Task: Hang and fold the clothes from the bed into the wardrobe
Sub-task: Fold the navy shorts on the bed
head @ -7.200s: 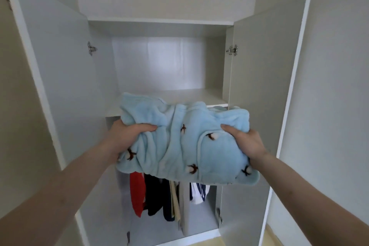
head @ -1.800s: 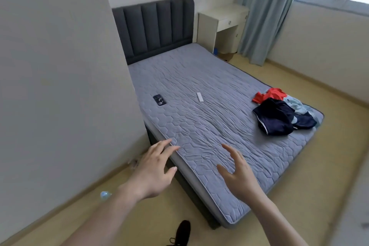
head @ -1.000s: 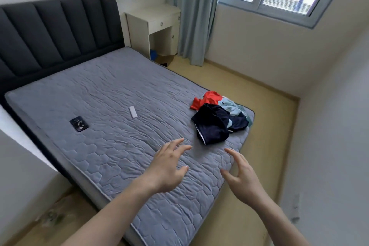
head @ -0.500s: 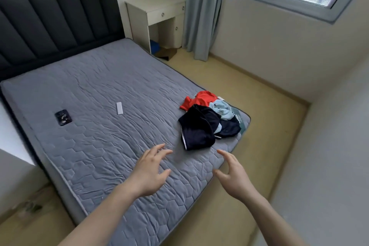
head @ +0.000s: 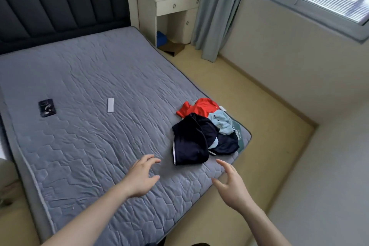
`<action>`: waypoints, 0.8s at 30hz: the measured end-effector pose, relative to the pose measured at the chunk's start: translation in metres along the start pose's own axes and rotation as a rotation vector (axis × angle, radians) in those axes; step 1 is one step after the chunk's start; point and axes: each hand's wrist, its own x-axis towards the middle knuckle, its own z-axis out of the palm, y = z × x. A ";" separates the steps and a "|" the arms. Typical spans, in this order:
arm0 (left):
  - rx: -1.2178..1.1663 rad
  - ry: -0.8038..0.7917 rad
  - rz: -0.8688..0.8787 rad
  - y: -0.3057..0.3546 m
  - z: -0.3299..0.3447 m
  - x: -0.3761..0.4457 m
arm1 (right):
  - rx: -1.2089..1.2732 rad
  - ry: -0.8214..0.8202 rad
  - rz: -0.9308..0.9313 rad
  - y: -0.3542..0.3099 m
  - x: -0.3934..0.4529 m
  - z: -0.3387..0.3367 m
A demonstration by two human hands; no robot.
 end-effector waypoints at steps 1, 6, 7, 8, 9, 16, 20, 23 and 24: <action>-0.009 -0.023 -0.003 0.007 0.004 0.018 | 0.000 -0.002 0.016 0.004 0.011 -0.006; -0.075 -0.134 -0.064 0.041 0.026 0.093 | 0.004 -0.043 0.069 0.025 0.068 -0.026; -0.105 -0.150 -0.090 0.045 0.032 0.109 | -0.002 -0.060 0.066 0.029 0.085 -0.028; -0.139 -0.163 -0.128 0.047 0.039 0.125 | -0.009 -0.084 0.069 0.035 0.102 -0.030; -0.177 -0.175 -0.178 0.047 0.048 0.140 | -0.016 -0.109 0.074 0.041 0.119 -0.031; -0.400 -0.153 -0.647 0.021 0.112 0.246 | -0.048 -0.269 0.110 0.103 0.264 -0.023; -0.427 -0.148 -0.714 0.004 0.156 0.314 | -0.077 -0.304 0.124 0.146 0.333 -0.007; -0.471 -0.153 -0.718 -0.013 0.200 0.376 | -0.089 -0.332 0.134 0.185 0.381 0.012; -0.481 -0.169 -0.726 -0.019 0.215 0.392 | -0.092 -0.341 0.135 0.197 0.393 0.018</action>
